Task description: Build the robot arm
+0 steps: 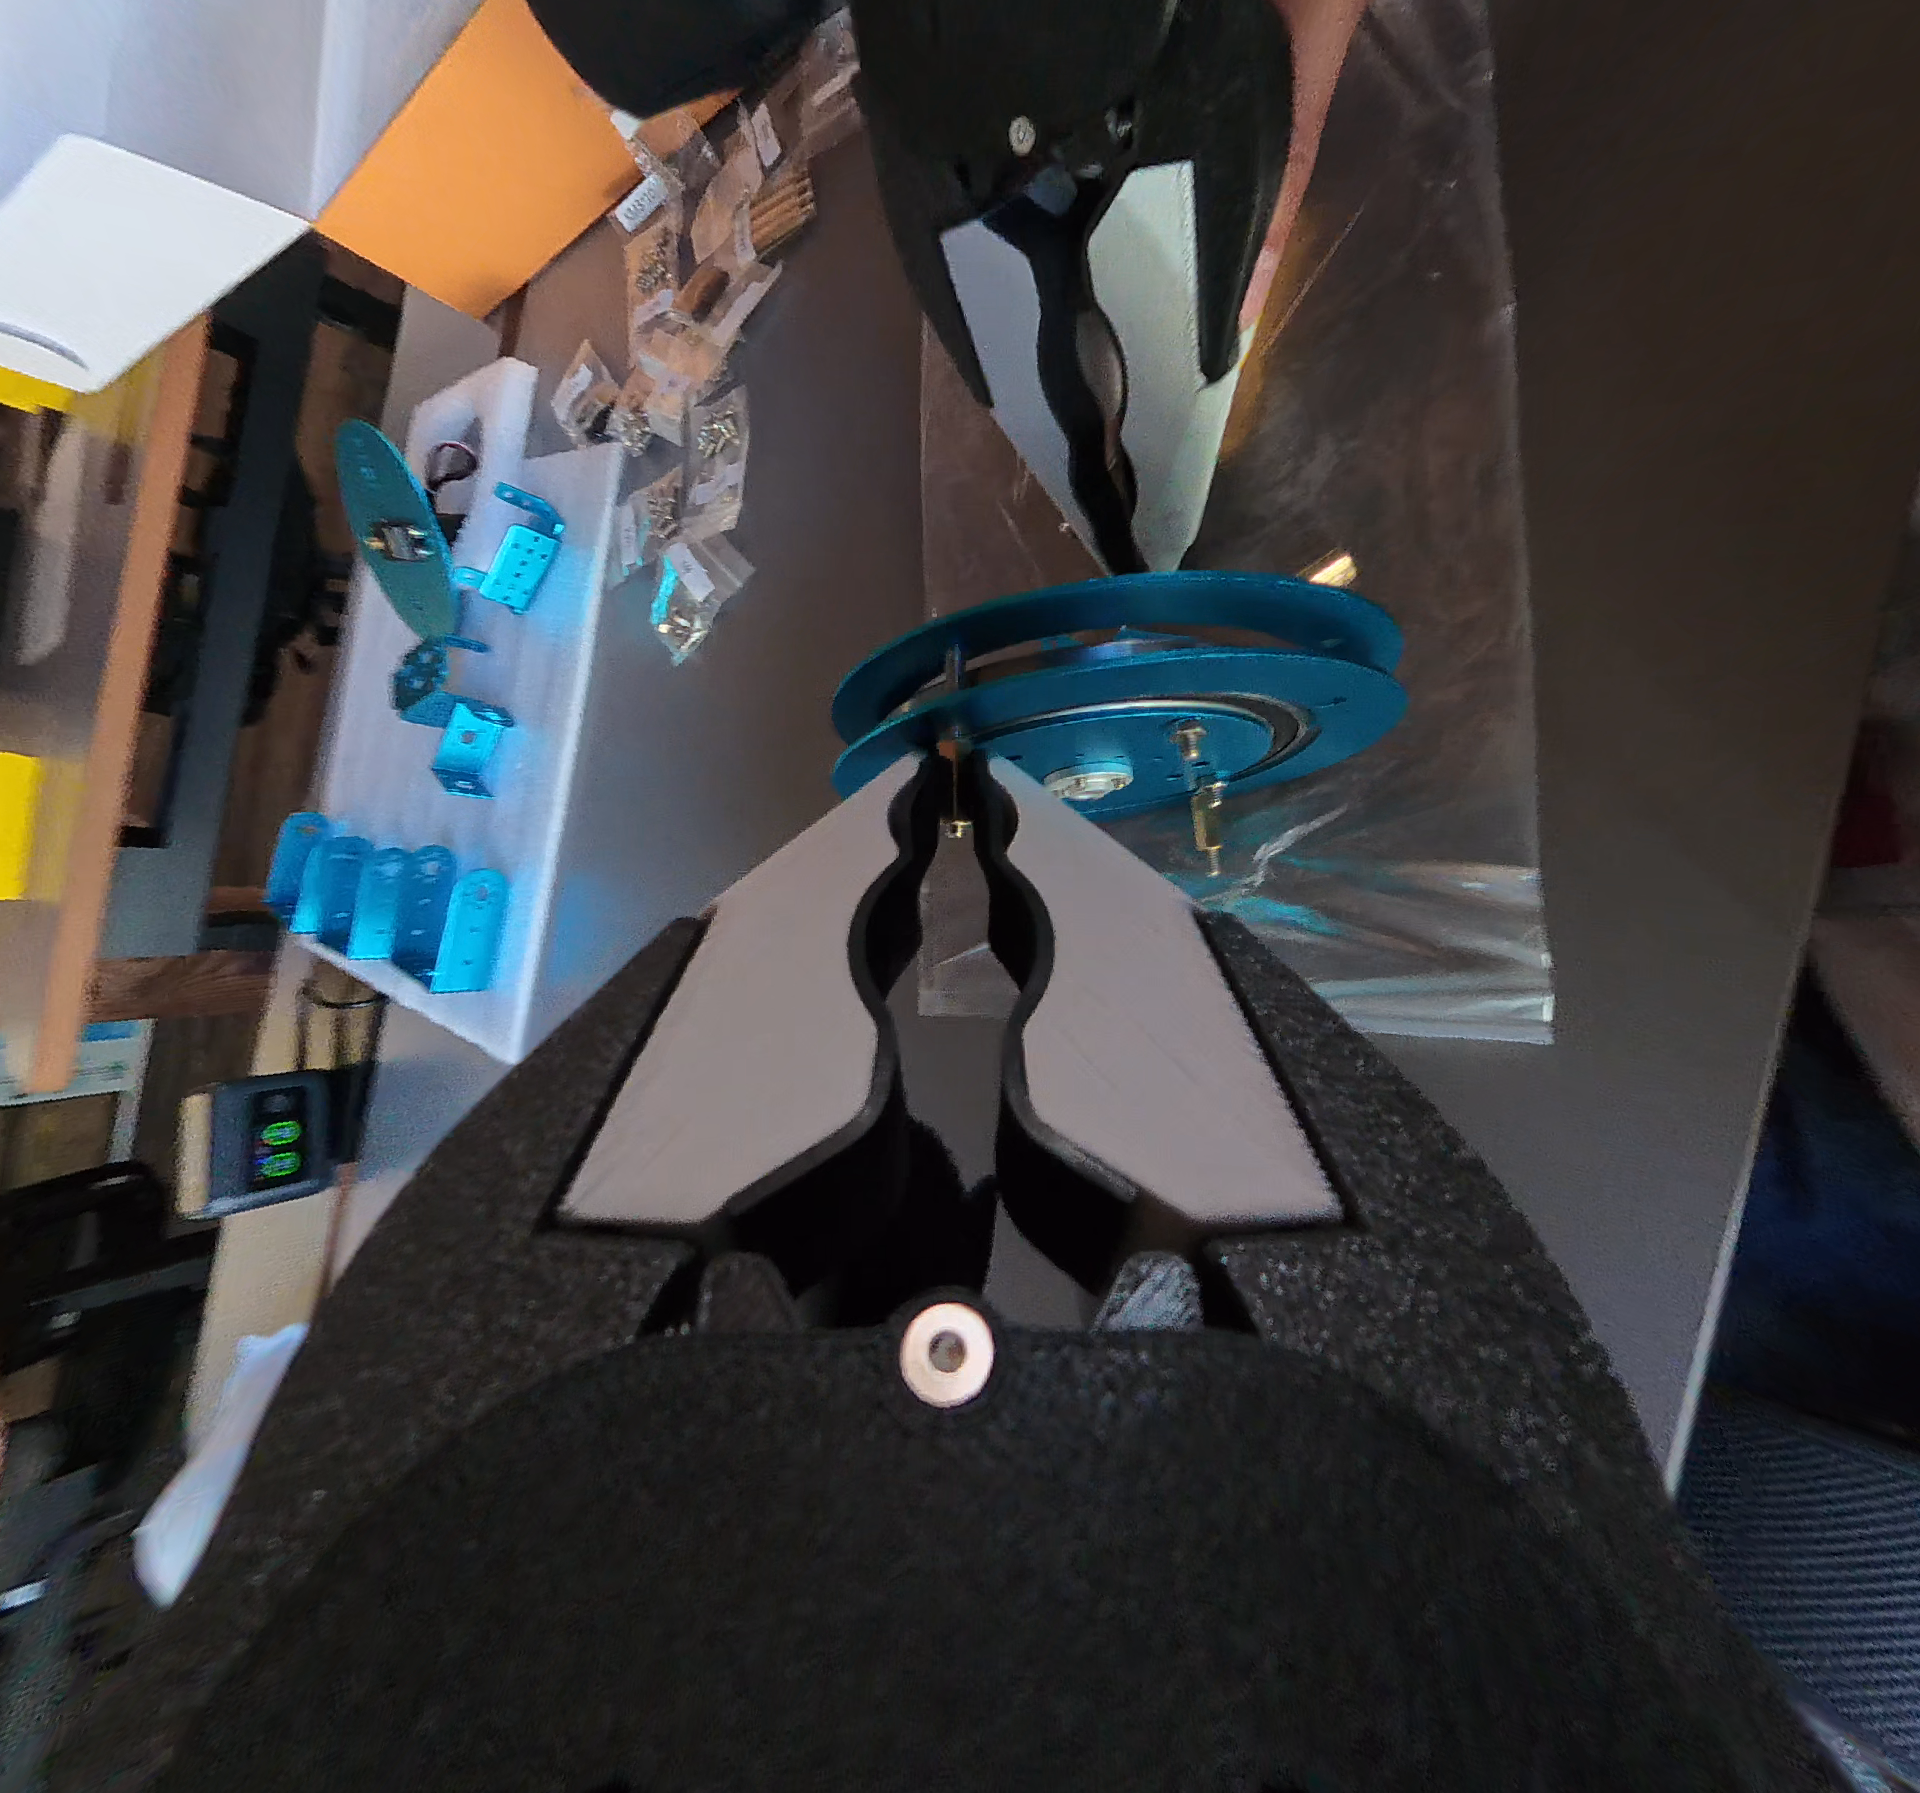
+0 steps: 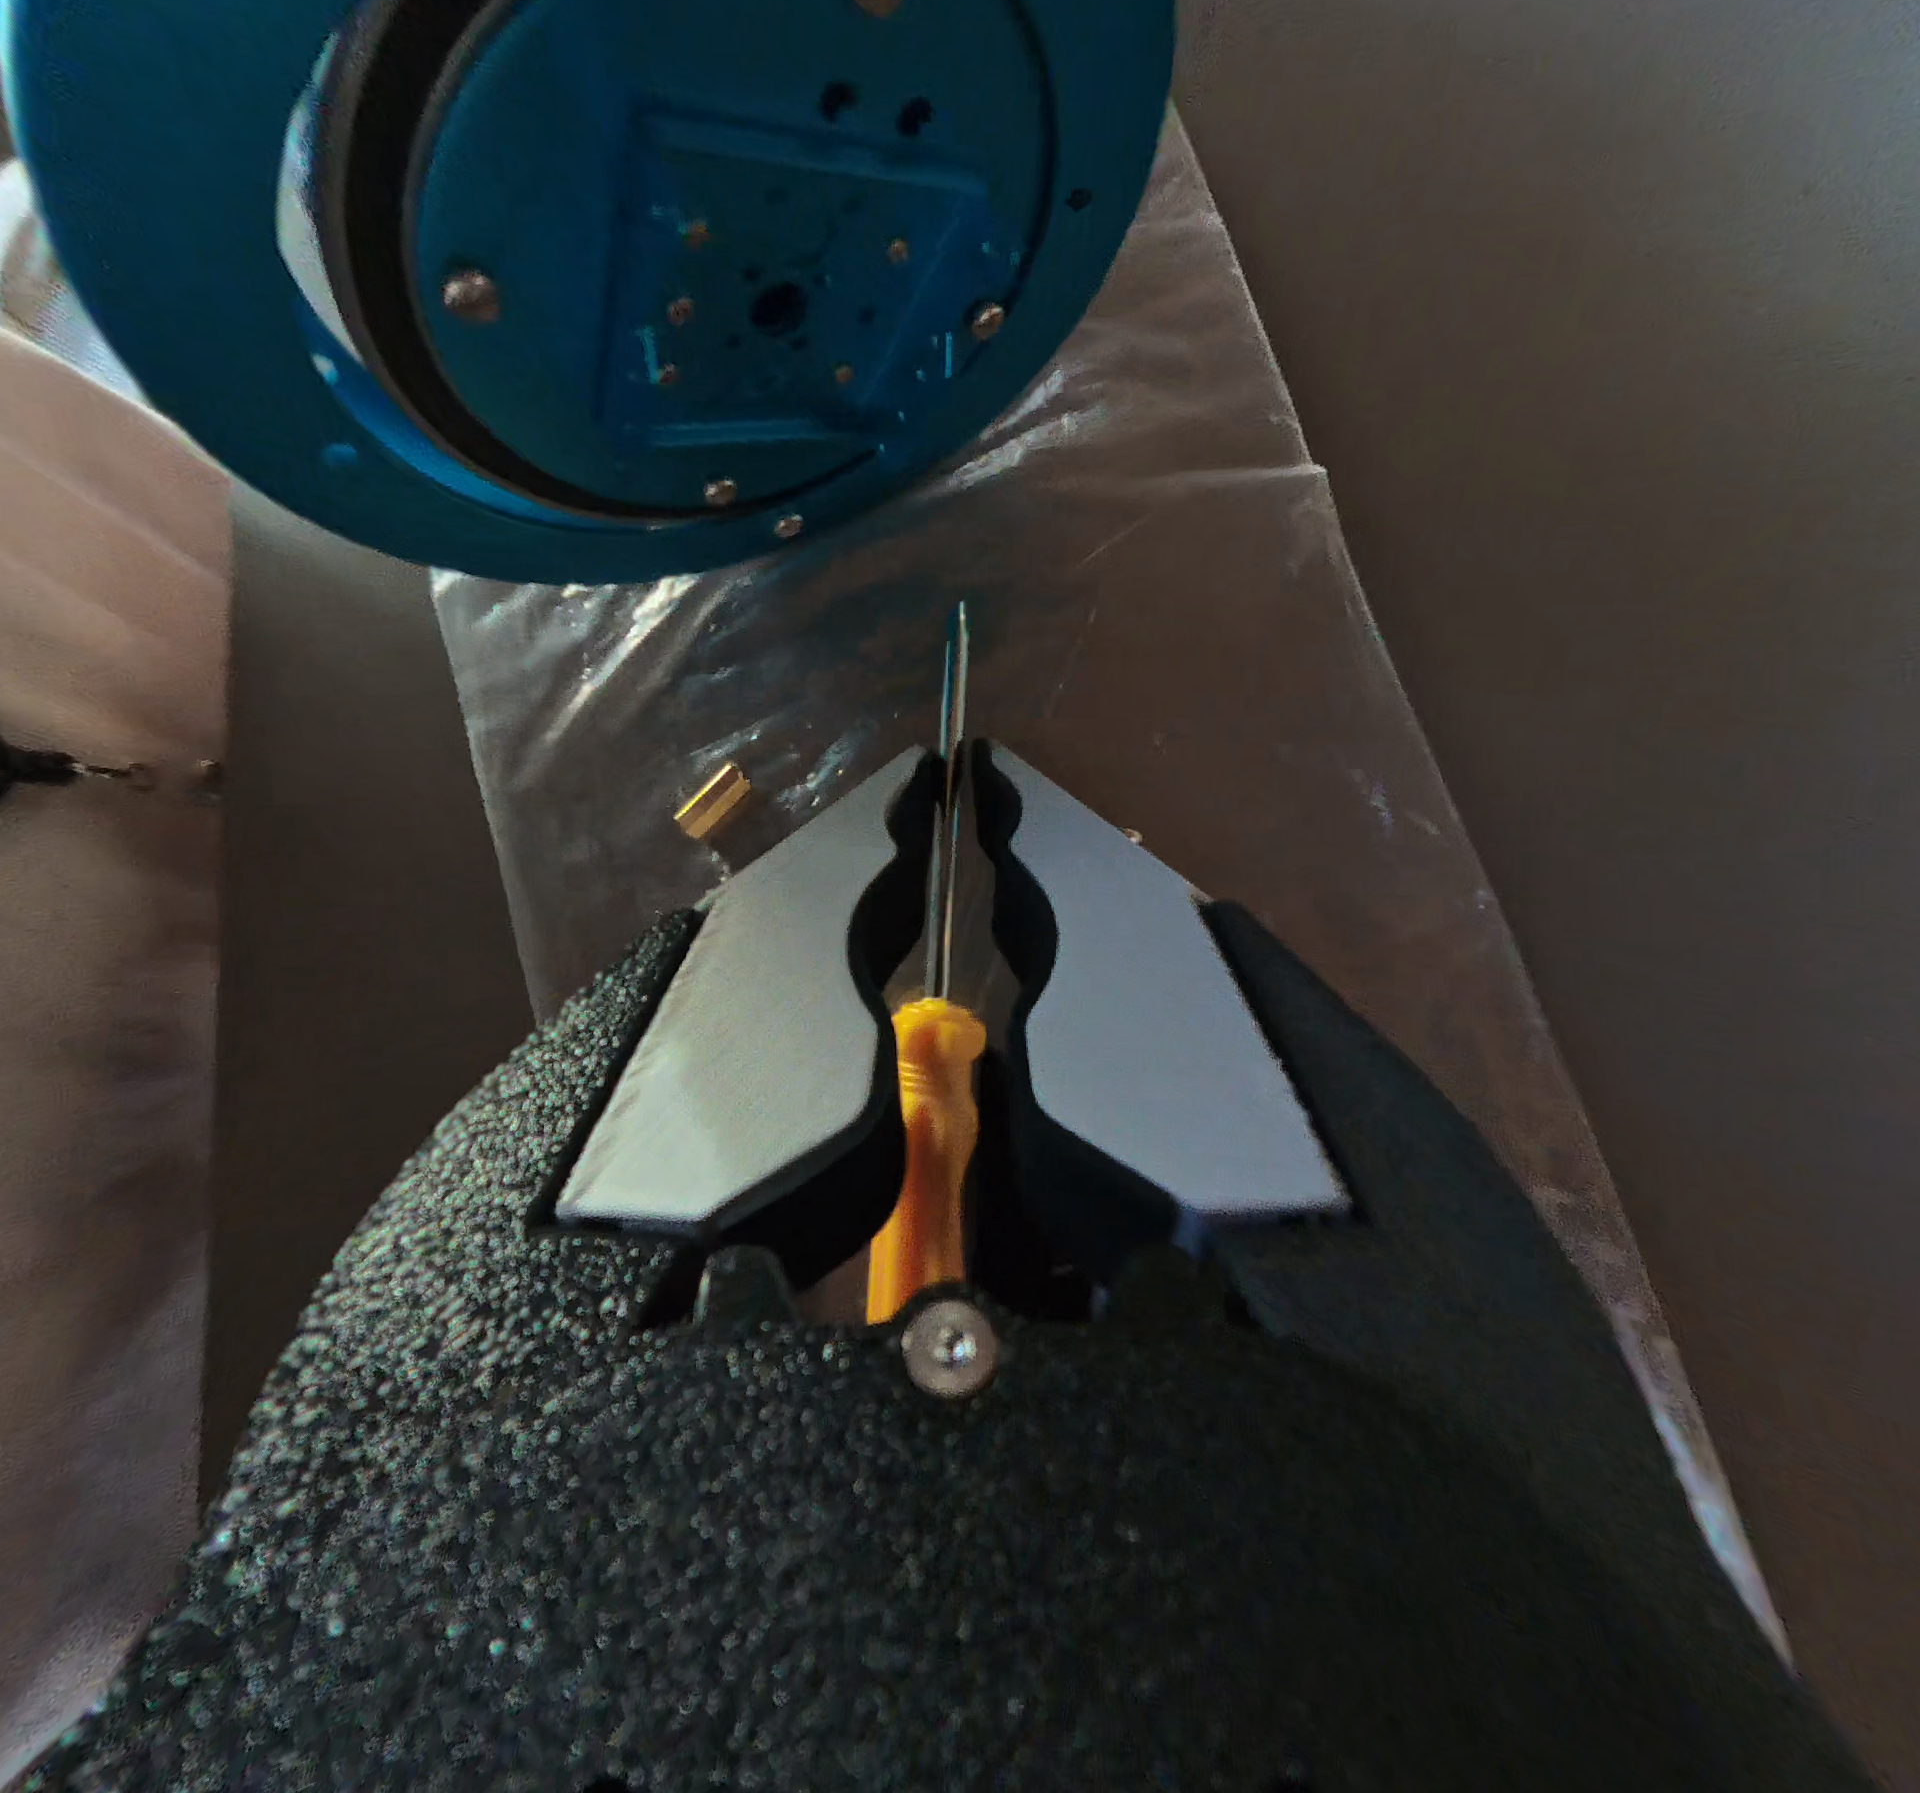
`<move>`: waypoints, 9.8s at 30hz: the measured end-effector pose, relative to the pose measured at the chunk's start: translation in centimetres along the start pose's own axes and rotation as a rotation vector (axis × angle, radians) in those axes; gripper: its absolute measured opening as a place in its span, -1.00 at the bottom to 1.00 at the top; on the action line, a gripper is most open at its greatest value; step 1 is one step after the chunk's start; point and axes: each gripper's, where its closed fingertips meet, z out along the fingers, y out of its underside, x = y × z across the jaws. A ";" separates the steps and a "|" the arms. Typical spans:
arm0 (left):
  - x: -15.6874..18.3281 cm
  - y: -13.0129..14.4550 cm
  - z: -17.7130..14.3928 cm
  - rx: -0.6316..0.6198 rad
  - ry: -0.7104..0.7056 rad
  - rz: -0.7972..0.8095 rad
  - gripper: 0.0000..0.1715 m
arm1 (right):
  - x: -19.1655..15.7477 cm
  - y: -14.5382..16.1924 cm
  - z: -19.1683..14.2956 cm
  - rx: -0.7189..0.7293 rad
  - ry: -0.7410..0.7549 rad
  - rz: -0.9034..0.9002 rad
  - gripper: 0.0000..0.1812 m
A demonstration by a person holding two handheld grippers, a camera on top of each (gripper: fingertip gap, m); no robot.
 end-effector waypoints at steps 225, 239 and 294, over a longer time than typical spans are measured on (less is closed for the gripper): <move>-1.5 -1.0 1.6 0.110 -0.140 -0.035 -0.95 | -0.4 -8.3 -4.5 -0.035 -0.012 -0.442 -0.95; 0.2 -2.2 1.0 0.122 0.628 -0.944 -0.97 | -0.2 -8.9 -5.6 -0.120 0.637 -1.080 -0.98; -0.1 -2.8 2.9 0.097 0.290 -0.424 -0.96 | 0.2 -7.1 -6.0 -0.160 0.194 -0.613 -0.96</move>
